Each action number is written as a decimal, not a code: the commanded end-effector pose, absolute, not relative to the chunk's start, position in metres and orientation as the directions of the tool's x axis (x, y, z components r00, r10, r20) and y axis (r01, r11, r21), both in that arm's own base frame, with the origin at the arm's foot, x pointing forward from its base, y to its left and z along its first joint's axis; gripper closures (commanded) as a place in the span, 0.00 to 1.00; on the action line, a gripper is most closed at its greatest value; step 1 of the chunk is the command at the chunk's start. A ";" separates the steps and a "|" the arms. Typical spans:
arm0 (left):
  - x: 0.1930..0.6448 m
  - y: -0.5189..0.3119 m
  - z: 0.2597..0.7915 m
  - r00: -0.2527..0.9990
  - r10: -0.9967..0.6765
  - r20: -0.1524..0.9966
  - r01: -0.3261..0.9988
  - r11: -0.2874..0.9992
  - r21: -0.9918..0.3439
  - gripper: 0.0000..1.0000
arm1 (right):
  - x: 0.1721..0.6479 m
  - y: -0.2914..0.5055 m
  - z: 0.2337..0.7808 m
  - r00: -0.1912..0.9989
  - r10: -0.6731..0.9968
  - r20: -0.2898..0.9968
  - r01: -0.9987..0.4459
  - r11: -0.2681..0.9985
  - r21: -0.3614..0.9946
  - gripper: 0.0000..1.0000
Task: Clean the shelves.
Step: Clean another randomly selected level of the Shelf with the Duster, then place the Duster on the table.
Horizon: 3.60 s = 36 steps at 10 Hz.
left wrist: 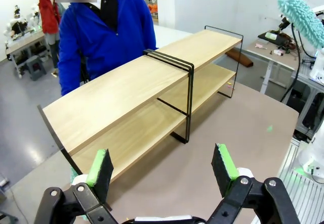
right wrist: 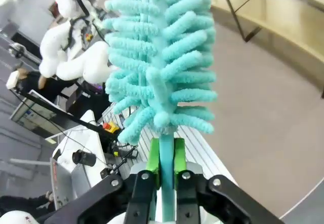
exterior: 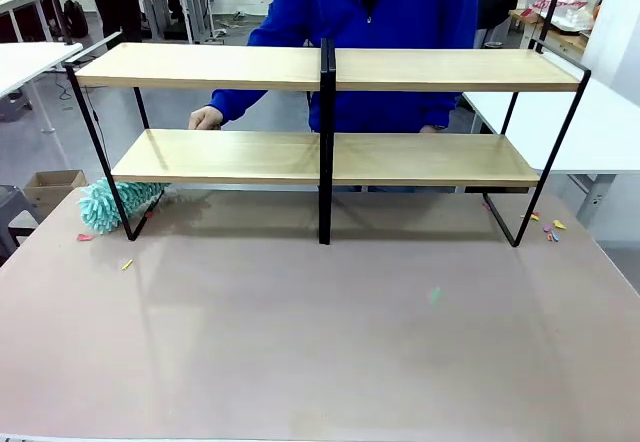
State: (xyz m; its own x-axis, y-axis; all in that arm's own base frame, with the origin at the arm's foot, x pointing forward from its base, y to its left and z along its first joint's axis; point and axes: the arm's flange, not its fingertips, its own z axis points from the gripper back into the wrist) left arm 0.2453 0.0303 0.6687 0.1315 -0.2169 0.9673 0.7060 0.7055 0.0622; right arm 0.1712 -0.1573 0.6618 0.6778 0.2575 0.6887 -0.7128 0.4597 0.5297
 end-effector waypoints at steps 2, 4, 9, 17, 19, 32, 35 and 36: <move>0.245 0.029 0.667 0.138 -0.218 0.966 0.699 0.713 0.061 0.00 | 0.166 -0.150 0.664 0.675 0.330 0.660 -0.726 0.454 0.516 0.88; 0.245 0.029 0.667 0.138 -0.218 0.966 0.699 0.713 0.061 0.00 | 0.166 -0.150 0.664 0.675 0.330 0.660 -0.726 0.454 0.516 0.88; 0.245 0.029 0.667 0.138 -0.218 0.966 0.699 0.713 0.061 0.00 | 0.166 -0.150 0.664 0.675 0.330 0.660 -0.726 0.454 0.516 0.88; 0.245 0.029 0.667 0.138 -0.218 0.966 0.699 0.713 0.061 0.00 | 0.166 -0.150 0.664 0.675 0.330 0.660 -0.726 0.454 0.516 0.88; 0.245 0.029 0.667 0.138 -0.218 0.966 0.699 0.713 0.061 0.00 | 0.166 -0.150 0.664 0.675 0.330 0.660 -0.726 0.454 0.516 0.88; 0.229 -0.073 0.380 0.994 0.022 0.110 0.088 0.449 -0.889 0.00 | 0.263 0.011 0.428 0.648 0.756 0.086 -0.688 0.534 0.491 0.88; 0.353 -0.055 0.426 0.998 -0.004 0.069 0.064 0.431 -0.900 0.00 | 0.292 0.015 0.426 0.699 0.707 0.107 -0.682 0.614 0.399 0.88; 0.353 -0.055 0.426 0.998 -0.004 0.069 0.064 0.431 -0.900 0.00 | 0.295 0.018 0.426 0.697 0.710 0.099 -0.684 0.617 0.390 0.88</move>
